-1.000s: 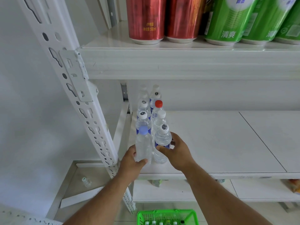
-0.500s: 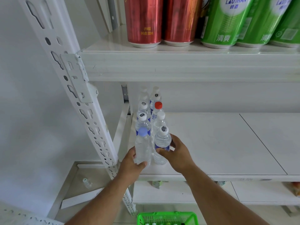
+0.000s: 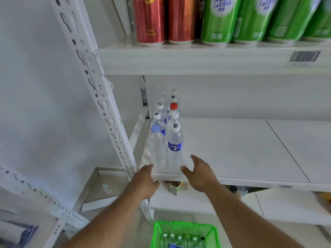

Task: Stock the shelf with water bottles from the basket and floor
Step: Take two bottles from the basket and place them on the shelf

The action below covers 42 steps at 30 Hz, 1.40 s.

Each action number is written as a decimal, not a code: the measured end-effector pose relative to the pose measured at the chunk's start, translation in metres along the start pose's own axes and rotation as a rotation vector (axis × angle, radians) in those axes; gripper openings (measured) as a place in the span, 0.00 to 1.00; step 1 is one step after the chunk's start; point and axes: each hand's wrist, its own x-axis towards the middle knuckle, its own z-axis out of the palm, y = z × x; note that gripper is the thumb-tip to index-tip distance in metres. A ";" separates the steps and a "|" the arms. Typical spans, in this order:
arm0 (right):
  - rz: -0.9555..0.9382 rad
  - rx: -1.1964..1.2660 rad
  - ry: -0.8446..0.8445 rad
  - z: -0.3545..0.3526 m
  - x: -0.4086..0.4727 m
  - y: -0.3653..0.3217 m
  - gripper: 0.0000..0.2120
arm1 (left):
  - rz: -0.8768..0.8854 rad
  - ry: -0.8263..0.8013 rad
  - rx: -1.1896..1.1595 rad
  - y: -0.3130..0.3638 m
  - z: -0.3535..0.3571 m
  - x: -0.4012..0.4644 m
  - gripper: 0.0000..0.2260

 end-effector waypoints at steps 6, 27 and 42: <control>-0.162 -0.454 -0.149 0.019 -0.042 0.042 0.36 | 0.047 -0.045 0.346 0.010 0.030 -0.041 0.35; 0.036 -0.541 -0.384 0.108 -0.188 0.138 0.36 | 0.052 -0.302 0.346 -0.050 0.156 -0.157 0.33; 0.119 -0.380 -0.493 0.111 -0.198 0.231 0.34 | -0.212 -0.422 0.161 -0.030 0.238 -0.168 0.35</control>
